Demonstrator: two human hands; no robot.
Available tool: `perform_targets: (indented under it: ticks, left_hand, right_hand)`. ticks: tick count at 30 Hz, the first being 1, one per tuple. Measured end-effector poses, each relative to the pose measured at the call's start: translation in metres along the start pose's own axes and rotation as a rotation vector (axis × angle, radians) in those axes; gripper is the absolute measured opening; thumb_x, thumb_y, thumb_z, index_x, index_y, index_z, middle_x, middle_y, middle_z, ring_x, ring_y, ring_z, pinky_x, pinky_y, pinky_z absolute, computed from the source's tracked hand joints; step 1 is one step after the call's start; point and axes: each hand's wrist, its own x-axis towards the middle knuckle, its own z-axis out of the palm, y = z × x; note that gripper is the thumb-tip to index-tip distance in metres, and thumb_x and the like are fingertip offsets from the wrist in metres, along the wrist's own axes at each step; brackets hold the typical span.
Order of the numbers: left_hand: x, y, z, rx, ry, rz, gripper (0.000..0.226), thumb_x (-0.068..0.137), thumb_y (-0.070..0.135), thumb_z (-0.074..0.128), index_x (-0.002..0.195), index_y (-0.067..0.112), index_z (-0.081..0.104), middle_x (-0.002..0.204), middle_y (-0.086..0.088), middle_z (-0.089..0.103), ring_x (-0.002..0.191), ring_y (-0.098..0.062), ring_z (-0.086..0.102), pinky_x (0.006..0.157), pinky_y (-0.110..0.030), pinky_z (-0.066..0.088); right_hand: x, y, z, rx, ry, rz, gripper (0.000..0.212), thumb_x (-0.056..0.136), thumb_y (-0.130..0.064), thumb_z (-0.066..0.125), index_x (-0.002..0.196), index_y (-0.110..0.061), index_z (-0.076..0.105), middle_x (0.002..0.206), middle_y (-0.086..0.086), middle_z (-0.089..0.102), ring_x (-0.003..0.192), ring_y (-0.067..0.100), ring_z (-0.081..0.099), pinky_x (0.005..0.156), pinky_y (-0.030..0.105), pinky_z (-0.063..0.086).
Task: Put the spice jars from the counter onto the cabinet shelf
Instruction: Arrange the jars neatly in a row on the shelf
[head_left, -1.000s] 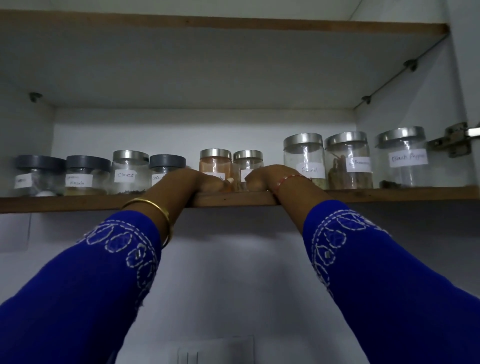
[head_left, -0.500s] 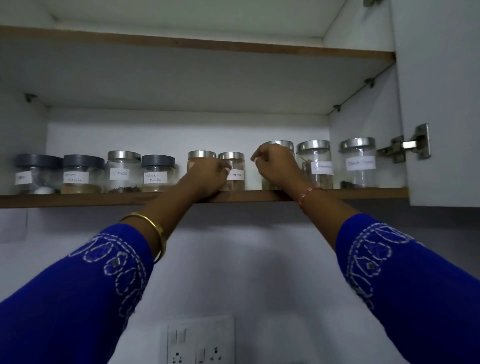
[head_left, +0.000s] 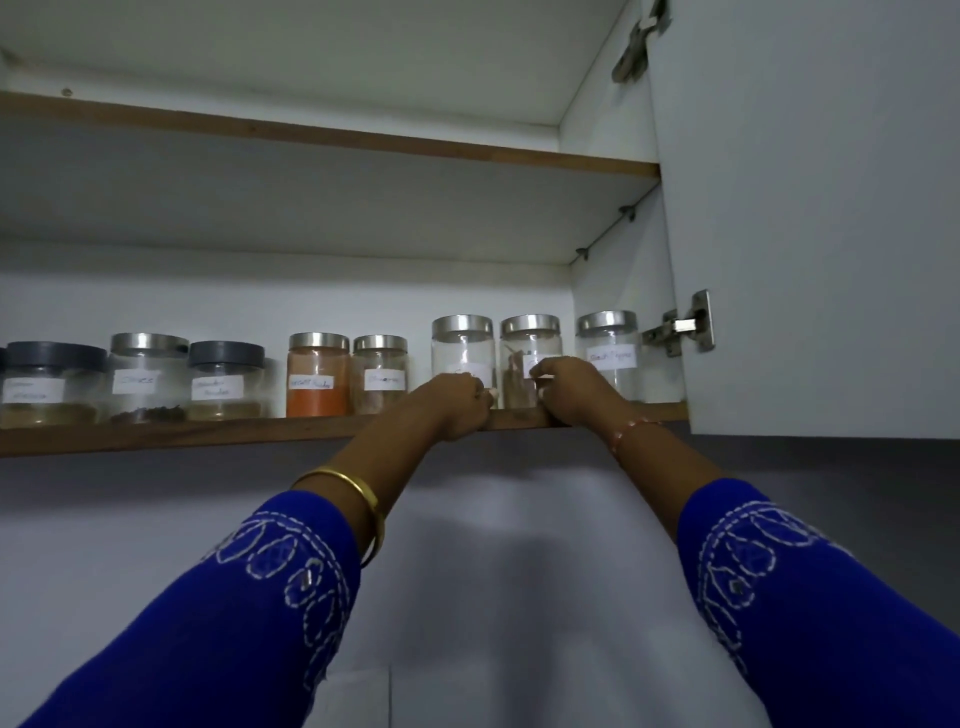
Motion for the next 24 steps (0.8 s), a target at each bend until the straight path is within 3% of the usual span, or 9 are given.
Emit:
perform_targets:
  ticks: [7,13,17,19,21,24]
  left_hand:
    - [0.014,0.003,0.000,0.091,-0.126,-0.107,0.058,0.100,0.042,0.015,0.142,0.005,0.030,0.153,-0.015,0.025,0.141,-0.029,0.026,0.114,-0.037,0.020]
    - [0.029,0.005,0.003,0.090,-0.195,-0.172,0.060,0.099,0.044,0.015,0.146,0.008,0.021,0.156,-0.013,0.017,0.144,-0.027,0.018,0.117,-0.040,0.015]
    - [0.032,0.009,0.001,0.059,-0.253,-0.205,0.055,0.100,0.039,0.017,0.143,0.008,0.027,0.153,-0.013,0.024,0.140,-0.028,0.026,0.113,-0.039,0.021]
    - [0.033,0.010,-0.001,-0.018,-0.279,-0.215,0.049,0.100,0.038,0.019,0.134,0.009,0.041,0.143,-0.015,0.039,0.127,-0.028,0.042,0.106,-0.038,0.030]
    - [0.036,0.009,-0.001,-0.068,-0.305,-0.218,0.040,0.100,0.035,0.022,0.104,0.012,0.055,0.120,-0.015,0.055,0.107,-0.027,0.053,0.096,-0.036,0.037]
    - [0.044,0.004,-0.001,-0.098,-0.312,-0.234,0.035,0.099,0.029,0.027,0.079,0.016,0.053,0.087,-0.008,0.058,0.086,-0.023,0.057,0.081,-0.032,0.044]
  right_hand:
    - [0.022,-0.003,0.006,-0.145,-0.197,0.017,0.035,0.096,-0.009,0.035,0.127,-0.001,0.050,0.135,0.017,0.050,0.123,0.031,0.048,0.098,0.032,0.040]
    - [0.045,0.000,0.012,-0.190,-0.320,0.019,0.043,0.099,-0.015,0.031,0.139,-0.002,0.039,0.144,0.016,0.041,0.130,0.030,0.043,0.106,0.036,0.035]
    - [0.058,0.004,0.017,-0.224,-0.409,-0.002,0.040,0.096,-0.013,0.034,0.134,-0.003,0.043,0.140,0.015,0.045,0.125,0.029,0.047,0.099,0.034,0.038]
    - [0.059,0.002,0.017,-0.247,-0.445,-0.017,0.040,0.096,-0.013,0.038,0.134,-0.001,0.042,0.140,0.016,0.046,0.124,0.029,0.048,0.095,0.032,0.039]
    - [0.066,0.002,0.020,-0.254,-0.495,-0.008,0.040,0.096,-0.015,0.043,0.133,0.000,0.043,0.139,0.017,0.046,0.123,0.030,0.049,0.090,0.031,0.040]
    - [0.076,0.005,0.024,-0.274,-0.536,-0.010,0.038,0.096,-0.018,0.045,0.130,-0.002,0.047,0.136,0.016,0.048,0.105,0.026,0.050,0.082,0.028,0.035]
